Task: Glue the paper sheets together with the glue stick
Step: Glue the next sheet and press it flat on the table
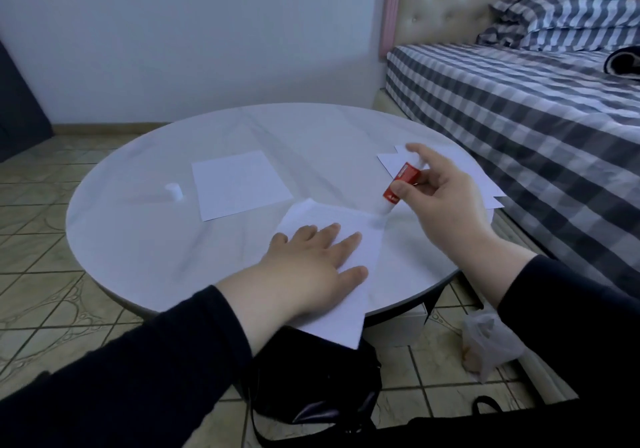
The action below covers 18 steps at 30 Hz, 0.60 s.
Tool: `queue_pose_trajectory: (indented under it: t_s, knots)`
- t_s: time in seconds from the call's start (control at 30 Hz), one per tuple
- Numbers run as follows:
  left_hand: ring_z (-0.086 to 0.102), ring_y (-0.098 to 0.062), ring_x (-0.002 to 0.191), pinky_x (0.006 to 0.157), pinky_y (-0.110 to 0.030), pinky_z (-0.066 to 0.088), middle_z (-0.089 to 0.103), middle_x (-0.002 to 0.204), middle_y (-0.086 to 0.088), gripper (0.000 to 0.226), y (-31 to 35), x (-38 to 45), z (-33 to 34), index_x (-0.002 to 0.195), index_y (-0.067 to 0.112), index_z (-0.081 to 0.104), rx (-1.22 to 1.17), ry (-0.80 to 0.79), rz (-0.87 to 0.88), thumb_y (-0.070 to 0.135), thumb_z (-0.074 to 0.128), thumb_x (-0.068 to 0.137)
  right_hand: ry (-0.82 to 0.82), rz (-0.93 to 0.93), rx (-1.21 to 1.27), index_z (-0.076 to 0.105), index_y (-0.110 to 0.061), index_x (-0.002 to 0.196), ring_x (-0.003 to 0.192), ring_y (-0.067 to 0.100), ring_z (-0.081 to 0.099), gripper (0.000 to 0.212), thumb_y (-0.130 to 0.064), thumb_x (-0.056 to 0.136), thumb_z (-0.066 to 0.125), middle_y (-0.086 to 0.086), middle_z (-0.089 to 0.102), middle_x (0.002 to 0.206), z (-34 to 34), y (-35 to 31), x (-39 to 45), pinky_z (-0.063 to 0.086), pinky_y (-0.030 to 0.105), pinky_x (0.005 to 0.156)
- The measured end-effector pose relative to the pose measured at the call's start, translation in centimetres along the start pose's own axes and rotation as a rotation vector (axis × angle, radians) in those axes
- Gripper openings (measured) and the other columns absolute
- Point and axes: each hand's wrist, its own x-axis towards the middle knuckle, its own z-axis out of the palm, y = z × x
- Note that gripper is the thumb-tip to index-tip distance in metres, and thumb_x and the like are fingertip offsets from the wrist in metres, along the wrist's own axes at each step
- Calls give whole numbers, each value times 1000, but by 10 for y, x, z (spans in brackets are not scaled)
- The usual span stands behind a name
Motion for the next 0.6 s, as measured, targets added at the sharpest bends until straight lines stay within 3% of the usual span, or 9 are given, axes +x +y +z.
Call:
queue_pose_trajectory:
  t_s: [0.23,0.43,0.53,0.6]
  knots:
    - [1,-24,147,114,-52,8,-2,163,7,65,7,4,1,153,38,-2,6,68,-38,63,14,95,-137,-92,-216,51,-33,133,84,4,61,50,-18,88,66,-17,60,87,20,7,5,35,-4,73]
    - [-18,-11,147,118,-47,-8,-20,158,19,72,-24,1,-11,150,44,-13,-31,-117,58,68,24,93,-46,-66,-128,52,-33,132,81,-4,60,50,-20,87,68,-19,62,89,16,6,8,39,-1,74]
    - [-22,-9,146,118,-49,-10,-23,157,20,74,-24,2,-5,150,43,-15,-57,-99,29,72,20,91,-86,-92,-75,54,-38,129,82,-1,63,49,-21,86,70,-15,65,91,19,1,2,43,5,78]
    - [-22,-10,146,118,-49,-11,-23,157,19,75,-21,6,-3,150,42,-16,-58,-81,11,73,18,90,-156,-126,-131,54,-37,129,82,-4,61,49,-20,86,70,-16,64,87,24,1,-1,40,1,76]
